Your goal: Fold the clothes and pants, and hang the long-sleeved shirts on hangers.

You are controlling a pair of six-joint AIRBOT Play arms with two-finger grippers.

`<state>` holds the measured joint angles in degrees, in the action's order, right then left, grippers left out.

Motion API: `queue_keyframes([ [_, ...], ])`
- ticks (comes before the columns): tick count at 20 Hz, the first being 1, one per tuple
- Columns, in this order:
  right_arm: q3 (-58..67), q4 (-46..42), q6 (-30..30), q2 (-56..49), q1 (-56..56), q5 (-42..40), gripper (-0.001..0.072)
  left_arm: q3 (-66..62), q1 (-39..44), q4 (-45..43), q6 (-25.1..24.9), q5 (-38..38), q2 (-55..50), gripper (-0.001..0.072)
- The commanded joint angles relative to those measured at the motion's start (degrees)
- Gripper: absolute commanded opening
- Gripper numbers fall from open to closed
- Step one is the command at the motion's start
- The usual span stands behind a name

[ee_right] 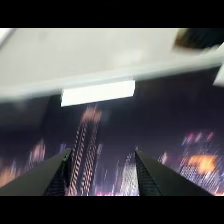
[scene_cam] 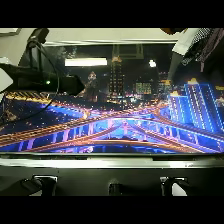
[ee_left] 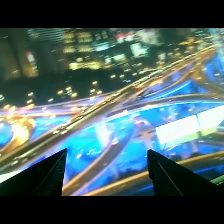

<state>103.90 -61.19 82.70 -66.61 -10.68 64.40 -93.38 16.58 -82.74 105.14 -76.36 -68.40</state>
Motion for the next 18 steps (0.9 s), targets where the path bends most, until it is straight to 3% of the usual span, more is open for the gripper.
queue_keyframes([
  [1, -0.37, -13.44, -0.09, -7.67, 17.55, 13.62, 0.0409, 2.25, -0.09, -10.58, 0.48, -8.13, 2.73, 0.0522],
  [3, -2.40, -14.47, 0.90, -10.64, 23.45, 15.23, 0.0409, 8.35, -0.11, -12.26, 0.48, -7.48, 6.56, 0.0508],
  [5, -5.44, -14.49, 2.03, -12.70, 27.56, 15.21, 0.0360, 16.00, -0.55, -12.24, 0.22, -5.29, 10.82, 0.0369],
  [6, -6.60, -14.47, 2.21, -13.57, 29.00, 15.45, 0.0316, 19.30, -1.01, -12.22, -0.20, -4.57, 12.46, 0.0369],
  [8, -8.33, -14.47, 3.32, -14.97, 30.91, 15.82, 0.0296, 23.65, -1.79, -12.24, -1.90, -4.68, 14.25, 0.0369],
  [10, -8.44, -14.34, 5.51, -15.72, 31.30, 17.51, 0.0155, 25.35, -1.95, -12.28, -5.18, -4.63, 14.53, 0.0353],
  [12, -8.41, -14.49, 6.73, -15.65, 31.28, 18.78, 0.0070, 25.53, -1.95, -12.28, -7.23, -3.96, 14.23, 0.0108],
  [13, -8.39, -14.40, 6.80, -15.65, 31.28, 19.67, 0.0073, 25.53, -1.92, -12.28, -7.91, -2.99, 14.25, 0.0026],
  [16, -8.39, -14.43, 11.58, -15.65, 31.28, 19.85, 0.0075, 25.53, -1.88, -12.39, -7.82, -2.03, 14.25, 0.0026],
  [18, -8.39, -14.40, 11.56, -15.65, 31.28, 19.52, 0.0075, 25.53, -1.90, -12.39, -7.82, -2.03, 14.25, 0.0025],
])
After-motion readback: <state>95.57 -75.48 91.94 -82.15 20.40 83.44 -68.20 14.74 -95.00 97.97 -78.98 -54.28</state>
